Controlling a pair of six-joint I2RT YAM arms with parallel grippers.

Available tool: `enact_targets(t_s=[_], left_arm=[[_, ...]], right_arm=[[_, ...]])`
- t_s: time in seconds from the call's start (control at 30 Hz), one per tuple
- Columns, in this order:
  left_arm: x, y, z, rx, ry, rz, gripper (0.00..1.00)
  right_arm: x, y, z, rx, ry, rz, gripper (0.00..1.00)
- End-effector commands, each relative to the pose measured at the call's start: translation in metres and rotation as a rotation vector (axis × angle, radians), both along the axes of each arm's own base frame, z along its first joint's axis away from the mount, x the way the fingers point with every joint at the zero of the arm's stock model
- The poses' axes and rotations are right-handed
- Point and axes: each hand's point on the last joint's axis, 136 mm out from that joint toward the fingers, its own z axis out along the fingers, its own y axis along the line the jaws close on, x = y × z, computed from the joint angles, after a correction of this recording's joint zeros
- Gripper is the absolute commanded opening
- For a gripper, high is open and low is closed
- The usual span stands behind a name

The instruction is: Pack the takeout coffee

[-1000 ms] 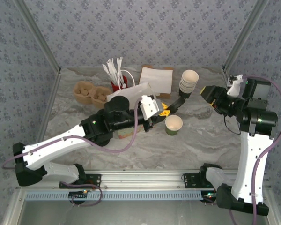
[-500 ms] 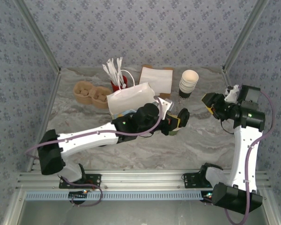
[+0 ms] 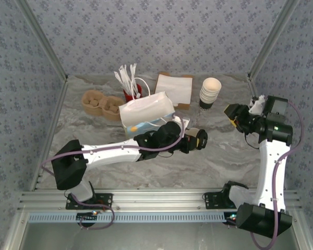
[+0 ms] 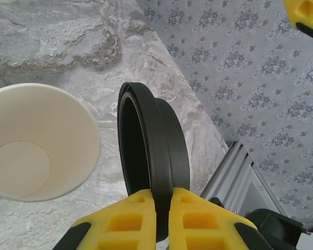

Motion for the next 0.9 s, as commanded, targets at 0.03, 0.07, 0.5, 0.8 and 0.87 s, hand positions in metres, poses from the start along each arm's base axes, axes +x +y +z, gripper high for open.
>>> enact_targets(t_s=[0.03,0.07,0.5,0.8,0.87], left_arm=[[0.007,0.021,0.029,-0.115,-0.011,-0.002,0.1],[0.01,0.028,0.029,-0.122,-0.012,0.005,0.1],[0.032,0.083,0.022,-0.114,-0.024,0.096,0.1],[0.032,0.06,0.023,-0.194,0.027,0.016,0.1],[0.03,0.051,0.024,-0.215,0.04,0.002,0.1]], right_arm=[[0.0,-0.001,-0.007,0.0,0.009,0.001,0.51],[0.0,-0.002,-0.008,-0.004,0.01,0.0,0.51],[0.0,-0.003,-0.004,-0.015,0.003,-0.005,0.5],[0.0,0.0,-0.008,-0.007,0.006,0.01,0.5],[0.0,0.001,-0.01,-0.007,0.008,0.018,0.5]])
